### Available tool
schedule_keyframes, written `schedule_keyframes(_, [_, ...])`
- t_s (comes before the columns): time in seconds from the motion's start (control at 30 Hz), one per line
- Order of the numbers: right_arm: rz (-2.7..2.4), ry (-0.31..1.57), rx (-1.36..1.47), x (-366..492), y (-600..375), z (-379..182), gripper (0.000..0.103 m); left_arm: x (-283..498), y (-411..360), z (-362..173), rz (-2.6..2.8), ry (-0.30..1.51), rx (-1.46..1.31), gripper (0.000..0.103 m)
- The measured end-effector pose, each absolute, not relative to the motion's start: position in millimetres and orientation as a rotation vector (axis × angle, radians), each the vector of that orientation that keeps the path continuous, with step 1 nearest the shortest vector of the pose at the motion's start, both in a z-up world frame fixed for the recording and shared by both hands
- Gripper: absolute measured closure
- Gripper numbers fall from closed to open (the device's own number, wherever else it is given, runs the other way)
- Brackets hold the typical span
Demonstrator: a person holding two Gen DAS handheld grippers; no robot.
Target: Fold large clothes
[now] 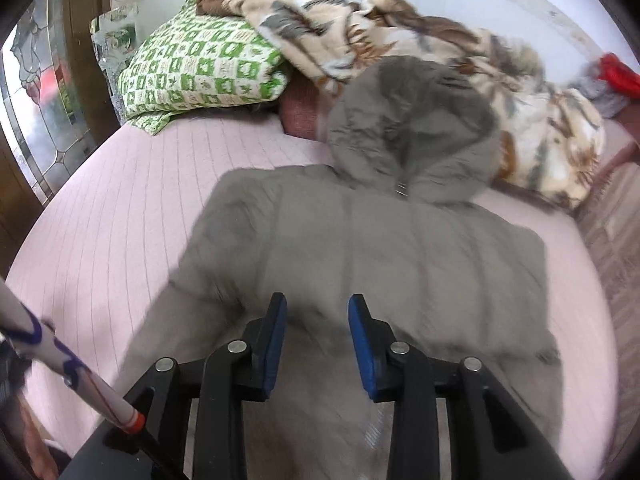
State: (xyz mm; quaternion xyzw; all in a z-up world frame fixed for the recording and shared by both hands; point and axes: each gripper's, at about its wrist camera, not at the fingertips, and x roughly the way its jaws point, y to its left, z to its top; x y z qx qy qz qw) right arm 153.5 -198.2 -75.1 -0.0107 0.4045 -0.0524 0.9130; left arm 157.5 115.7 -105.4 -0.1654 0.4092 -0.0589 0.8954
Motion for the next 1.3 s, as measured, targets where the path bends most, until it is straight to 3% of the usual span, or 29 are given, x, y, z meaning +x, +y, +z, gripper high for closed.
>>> schedule_keyframes(0.33, [-0.261, 0.869, 0.121, 47, -283, -101, 0.061, 148, 101, -108, -0.140, 0.863, -0.307, 0.002])
schedule_keyframes(0.73, [-0.361, 0.872, 0.268, -9, -335, -124, 0.061, 134, 76, -108, -0.137, 0.850, -0.178, 0.002])
schedule_keyframes(0.87, [-0.401, 0.852, 0.299, -24, -352, -123, 0.051, 135, 69, -114, -0.142, 0.873, -0.159, 0.002])
schedule_keyframes(1.3, [-0.271, 0.817, 0.303, 21, -325, -101, 0.044, 147, 45, -120, -0.170, 0.894, -0.074, 0.002])
